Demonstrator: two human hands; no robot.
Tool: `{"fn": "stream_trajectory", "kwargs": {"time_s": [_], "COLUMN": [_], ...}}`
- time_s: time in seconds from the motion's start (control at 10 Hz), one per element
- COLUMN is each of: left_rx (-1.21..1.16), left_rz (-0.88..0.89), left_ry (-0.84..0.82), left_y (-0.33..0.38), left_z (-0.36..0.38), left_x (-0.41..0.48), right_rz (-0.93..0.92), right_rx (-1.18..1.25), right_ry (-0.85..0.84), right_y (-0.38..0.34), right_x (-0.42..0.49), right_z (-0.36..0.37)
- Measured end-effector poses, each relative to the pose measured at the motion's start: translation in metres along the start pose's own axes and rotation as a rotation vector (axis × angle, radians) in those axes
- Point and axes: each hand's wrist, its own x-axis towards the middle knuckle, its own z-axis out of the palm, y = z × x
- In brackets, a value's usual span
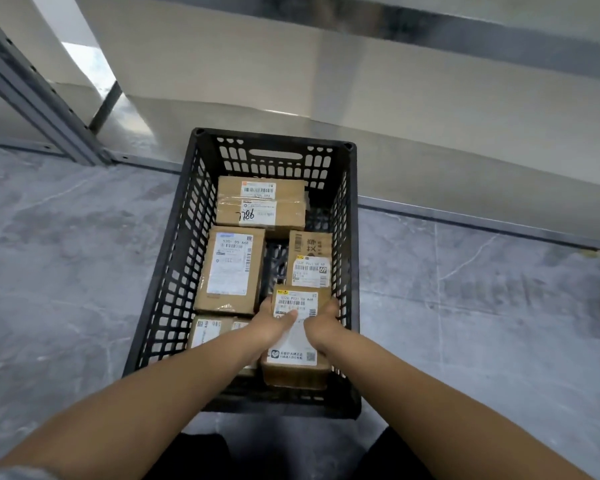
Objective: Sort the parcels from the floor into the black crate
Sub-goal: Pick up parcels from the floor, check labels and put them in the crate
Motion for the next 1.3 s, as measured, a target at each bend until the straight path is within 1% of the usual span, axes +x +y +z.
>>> {"fn": "stream_trajectory", "kwargs": {"time_s": [0.1,0.2,0.3,0.4,0.5,0.7,0.8,0.9,1.0,1.1,1.2,1.3], "left_rx": [0.108,0.215,0.337,0.4,0.422,0.351,0.271,0.141,0.1,0.166,0.27,0.299], "left_rz": [0.029,0.005,-0.039,-0.056,-0.057,-0.092,-0.084,-0.116,-0.123,-0.029,0.081,0.161], "left_ry": [0.043,0.015,-0.023,-0.044,-0.064,-0.062,-0.032,0.092,0.145,0.071,0.059,0.067], "left_y": [-0.004,-0.008,-0.012,-0.012,-0.012,-0.013,-0.007,0.021,0.078,0.146,0.213,0.274], "left_z": [0.007,0.005,0.004,0.007,0.005,0.004,0.003,-0.001,-0.009,-0.02,-0.031,-0.032], "left_x": [0.008,0.017,0.022,0.022,0.024,0.027,0.023,-0.001,-0.056,-0.134,-0.215,-0.297], "right_rz": [-0.027,-0.037,-0.063,-0.008,-0.011,0.011,0.058,0.073,0.046,-0.09,-0.215,-0.262], "right_rx": [-0.049,-0.208,-0.121,-0.007,-0.063,0.113,0.235,0.193,0.2,0.193,0.193,0.157], "right_ry": [0.054,0.154,0.159,0.17,0.212,0.158,0.111,0.017,-0.067,-0.071,-0.055,-0.068], "right_y": [0.011,0.021,0.022,0.02,0.021,0.007,-0.005,-0.022,-0.055,-0.092,-0.127,-0.157], "right_x": [0.007,0.015,0.016,0.026,0.022,0.02,0.009,-0.015,-0.066,-0.14,-0.231,-0.314], "right_z": [0.002,0.006,0.012,0.019,0.017,0.007,0.003,-0.011,-0.045,-0.089,-0.133,-0.168]}}
